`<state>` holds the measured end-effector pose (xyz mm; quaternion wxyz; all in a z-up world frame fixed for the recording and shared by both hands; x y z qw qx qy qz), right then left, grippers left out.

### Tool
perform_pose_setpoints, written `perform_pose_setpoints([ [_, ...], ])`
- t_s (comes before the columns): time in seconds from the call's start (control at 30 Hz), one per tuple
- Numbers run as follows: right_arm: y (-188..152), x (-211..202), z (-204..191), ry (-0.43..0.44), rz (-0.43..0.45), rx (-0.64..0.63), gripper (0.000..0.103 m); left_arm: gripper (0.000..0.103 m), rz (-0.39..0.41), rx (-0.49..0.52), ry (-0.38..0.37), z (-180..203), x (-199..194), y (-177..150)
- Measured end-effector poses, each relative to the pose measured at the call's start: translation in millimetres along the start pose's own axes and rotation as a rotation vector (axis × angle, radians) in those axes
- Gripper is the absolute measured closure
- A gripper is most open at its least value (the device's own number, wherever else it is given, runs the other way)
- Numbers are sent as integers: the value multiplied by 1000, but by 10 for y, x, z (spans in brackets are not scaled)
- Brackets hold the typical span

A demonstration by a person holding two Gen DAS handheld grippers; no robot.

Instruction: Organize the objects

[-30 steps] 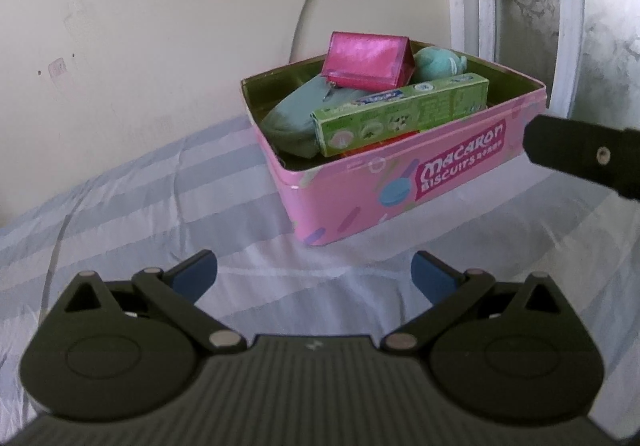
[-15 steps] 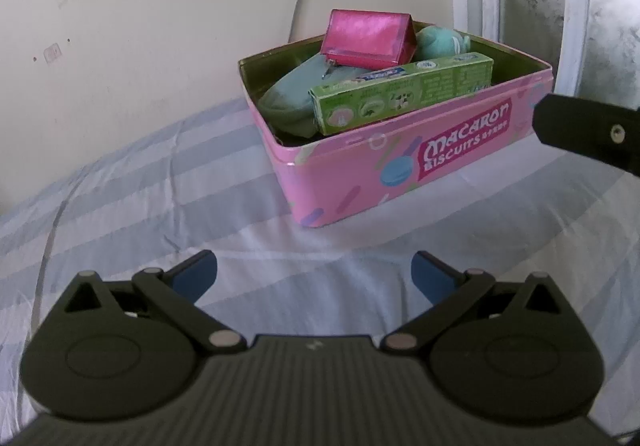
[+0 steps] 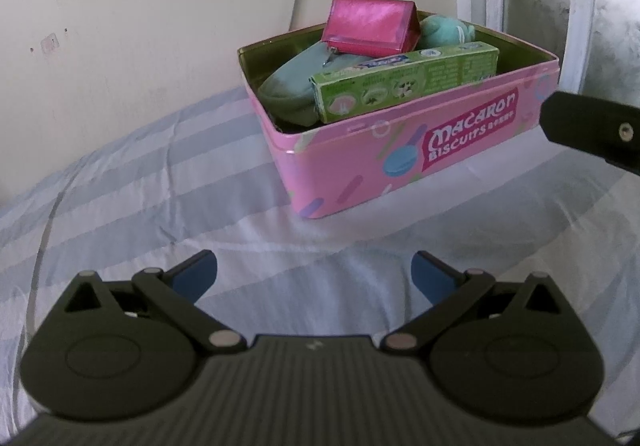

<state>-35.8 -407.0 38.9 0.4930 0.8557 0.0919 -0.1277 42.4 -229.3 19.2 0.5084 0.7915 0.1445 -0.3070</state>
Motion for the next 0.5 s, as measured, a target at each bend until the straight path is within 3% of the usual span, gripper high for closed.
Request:
perform_pose_setpoints([
  [0.5, -24, 45, -1, -4, -11, 4, 11, 0, -22, -4, -22, -13, 69, 3],
])
Point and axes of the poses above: each gripper's, at about its wrist camera, not at the fingertips, and x roughly the way its jaws point, z to its right, y to its top, the point moved 2 cm from there along x, roughly the way its jaws point, and after that the axes turned 9 degrees about y, right-handed, at the moved point
